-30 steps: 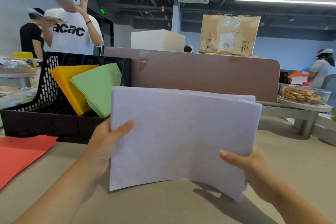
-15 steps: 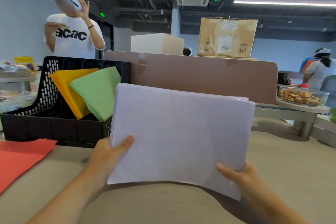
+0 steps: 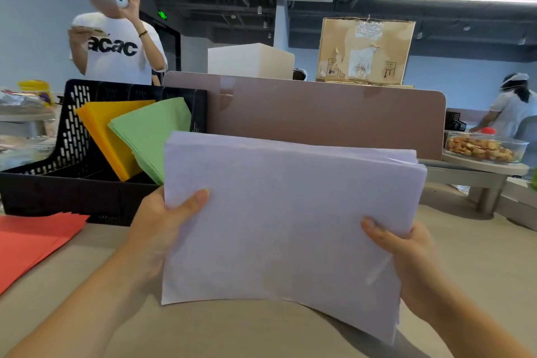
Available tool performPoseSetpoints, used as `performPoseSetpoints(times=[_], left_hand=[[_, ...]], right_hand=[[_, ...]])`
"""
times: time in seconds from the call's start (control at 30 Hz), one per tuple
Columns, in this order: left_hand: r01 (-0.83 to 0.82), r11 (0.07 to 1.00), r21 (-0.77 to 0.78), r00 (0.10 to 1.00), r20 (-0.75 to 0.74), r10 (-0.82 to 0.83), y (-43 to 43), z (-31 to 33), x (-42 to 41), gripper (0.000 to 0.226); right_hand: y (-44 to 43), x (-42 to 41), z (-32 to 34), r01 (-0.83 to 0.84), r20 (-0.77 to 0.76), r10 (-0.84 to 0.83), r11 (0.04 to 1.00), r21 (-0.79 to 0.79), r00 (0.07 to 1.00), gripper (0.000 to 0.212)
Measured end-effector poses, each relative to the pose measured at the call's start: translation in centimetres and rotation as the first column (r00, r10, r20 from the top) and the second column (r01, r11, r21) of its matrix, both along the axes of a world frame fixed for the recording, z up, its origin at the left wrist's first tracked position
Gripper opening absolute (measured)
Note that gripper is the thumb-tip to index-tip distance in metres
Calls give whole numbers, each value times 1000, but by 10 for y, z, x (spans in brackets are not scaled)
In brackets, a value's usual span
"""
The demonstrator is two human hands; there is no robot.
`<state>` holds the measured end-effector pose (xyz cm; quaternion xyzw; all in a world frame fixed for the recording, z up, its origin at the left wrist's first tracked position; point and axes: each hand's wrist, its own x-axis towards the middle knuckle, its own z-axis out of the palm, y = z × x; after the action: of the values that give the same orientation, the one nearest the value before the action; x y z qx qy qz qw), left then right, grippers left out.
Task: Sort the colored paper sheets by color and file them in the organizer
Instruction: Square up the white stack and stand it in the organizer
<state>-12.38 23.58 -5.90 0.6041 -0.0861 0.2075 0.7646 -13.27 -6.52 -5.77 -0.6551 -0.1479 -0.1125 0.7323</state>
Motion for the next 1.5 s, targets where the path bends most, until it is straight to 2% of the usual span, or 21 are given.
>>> performPoseSetpoints(times=[0.07, 0.13, 0.2, 0.3, 0.33, 0.37, 0.5, 0.57, 0.6, 0.67, 0.7, 0.77, 0.83, 0.9, 1.0, 1.1, 1.33, 1.5], left_hand=[[-96, 995, 4, 995, 28, 96, -7, 3, -2, 43], [-151, 988, -11, 987, 57, 151, -10, 8, -4, 28], [-115, 992, -51, 988, 94, 120, -6, 10, -4, 35], [10, 997, -74, 997, 75, -4, 0, 3, -1, 64], [20, 998, -63, 998, 61, -16, -1, 1, -1, 67], [5, 999, -48, 999, 49, -2, -3, 1, -1, 64], [-143, 989, -34, 988, 54, 145, -9, 11, -5, 26], [-122, 992, -31, 990, 64, 124, -8, 10, -5, 29], [-75, 996, -40, 995, 59, 77, -6, 5, -3, 39], [-25, 999, -42, 999, -45, 23, -4, -11, 4, 60], [-23, 999, -37, 993, -116, 19, -4, -18, 6, 58], [-32, 999, -3, 978, -205, 31, -7, -26, 8, 39], [-54, 998, 8, 970, -236, 55, -8, -24, 7, 29], [-51, 999, 14, 969, -241, 52, -2, -12, 5, 27], [17, 997, 72, 960, -279, 4, 19, 10, -3, 31], [34, 987, 155, 954, -300, 15, 50, 35, -12, 23], [-132, 970, 202, 933, -305, 191, 142, 85, -22, 24], [-224, 948, 227, 899, -328, 291, 218, 102, -10, 32]], right_hand=[[2, -1, 2, 18, -2, -18, 1000, 0, 1000, 48], [2, -3, 6, 31, 37, -31, 1000, 0, 999, 56], [1, -6, 12, 52, 79, -53, 999, 12, 995, 65], [-2, -5, 10, 20, 56, -20, 1000, -11, 998, 61], [-1, -6, 8, 13, 38, -12, 1000, -19, 999, 59], [0, -6, 7, 3, 30, -2, 1000, -23, 1000, 61], [3, -8, 9, 36, 57, -35, 999, -12, 998, 68], [2, -5, 8, 55, 70, -56, 998, 5, 996, 69], [3, -4, 6, 59, 58, -59, 998, -2, 997, 69], [5, -4, -2, 63, 15, -62, 998, -32, 998, 71], [7, -4, -5, 75, -9, -75, 996, -39, 997, 72], [10, -5, -8, 115, -66, -119, 991, -64, 991, 64], [14, -6, -2, 154, -116, -161, 986, -67, 980, 32], [18, -4, 10, 179, -135, -193, 978, -107, 972, 12], [26, -1, 44, 118, -153, -159, 962, -246, 975, 14], [44, 4, 89, 19, -166, -89, 924, -382, 982, 22], [144, 23, 189, -96, -211, -7, 876, -473, 977, 22], [230, 44, 239, -60, -144, -22, 840, -540, 989, 13]])
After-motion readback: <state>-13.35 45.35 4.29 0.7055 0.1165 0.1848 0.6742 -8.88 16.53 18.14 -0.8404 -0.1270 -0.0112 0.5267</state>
